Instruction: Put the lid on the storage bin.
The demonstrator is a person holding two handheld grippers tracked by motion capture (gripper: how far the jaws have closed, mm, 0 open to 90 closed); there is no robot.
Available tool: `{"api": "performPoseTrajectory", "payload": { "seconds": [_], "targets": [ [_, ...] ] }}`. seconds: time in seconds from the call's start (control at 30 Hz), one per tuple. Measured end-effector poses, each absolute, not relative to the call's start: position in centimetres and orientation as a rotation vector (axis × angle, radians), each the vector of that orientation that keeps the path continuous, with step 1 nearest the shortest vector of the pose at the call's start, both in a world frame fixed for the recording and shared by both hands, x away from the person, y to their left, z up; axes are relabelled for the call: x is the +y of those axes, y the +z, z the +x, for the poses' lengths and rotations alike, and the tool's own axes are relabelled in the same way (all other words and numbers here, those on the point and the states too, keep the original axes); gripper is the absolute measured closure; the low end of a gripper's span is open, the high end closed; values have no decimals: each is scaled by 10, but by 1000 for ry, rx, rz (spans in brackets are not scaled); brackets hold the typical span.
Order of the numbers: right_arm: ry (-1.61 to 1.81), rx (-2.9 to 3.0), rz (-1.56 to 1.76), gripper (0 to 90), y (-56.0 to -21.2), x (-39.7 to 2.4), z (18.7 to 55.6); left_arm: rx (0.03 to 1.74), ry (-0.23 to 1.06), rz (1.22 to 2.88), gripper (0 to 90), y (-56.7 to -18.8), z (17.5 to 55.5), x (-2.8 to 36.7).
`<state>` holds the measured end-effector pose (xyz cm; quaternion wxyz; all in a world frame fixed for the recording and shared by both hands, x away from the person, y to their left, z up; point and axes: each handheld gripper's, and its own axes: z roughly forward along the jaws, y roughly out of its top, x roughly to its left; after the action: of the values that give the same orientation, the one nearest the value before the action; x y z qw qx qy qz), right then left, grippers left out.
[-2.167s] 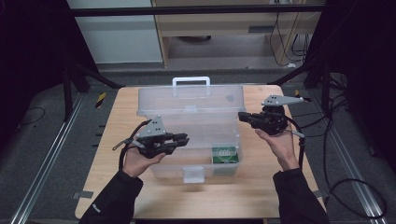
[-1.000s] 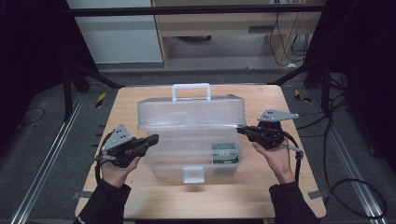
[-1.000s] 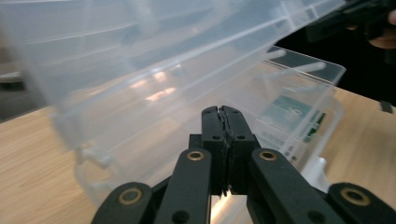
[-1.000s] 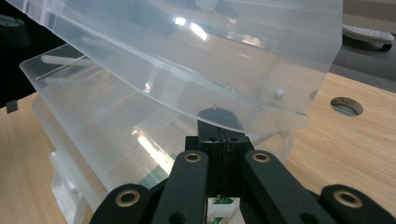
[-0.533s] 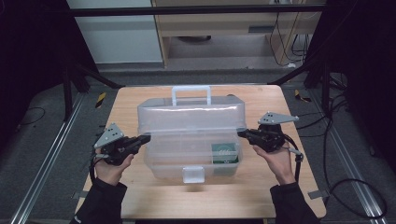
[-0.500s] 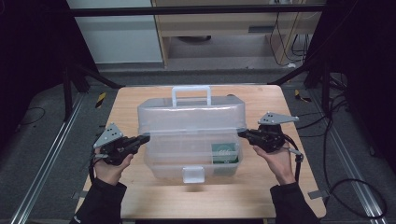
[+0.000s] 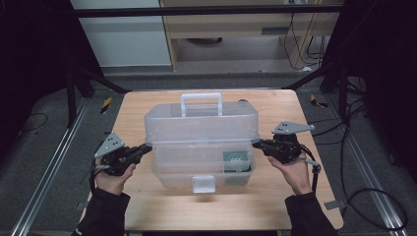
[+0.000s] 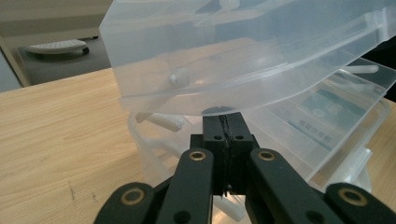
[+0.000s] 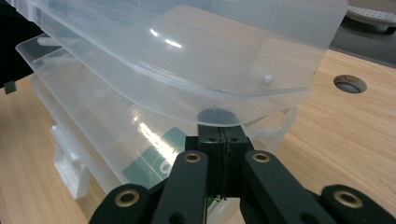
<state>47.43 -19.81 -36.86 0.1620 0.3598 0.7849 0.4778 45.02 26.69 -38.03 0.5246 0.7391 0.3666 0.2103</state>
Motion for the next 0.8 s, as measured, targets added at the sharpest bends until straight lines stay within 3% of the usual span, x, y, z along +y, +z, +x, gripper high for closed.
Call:
{"api": "performPoseTrajectory", "payload": {
  "seconds": [0.8],
  "targets": [
    [1283,2279,1067,897,-390,-203,463,918,512,1863,885,-403,449,265]
  ]
}}
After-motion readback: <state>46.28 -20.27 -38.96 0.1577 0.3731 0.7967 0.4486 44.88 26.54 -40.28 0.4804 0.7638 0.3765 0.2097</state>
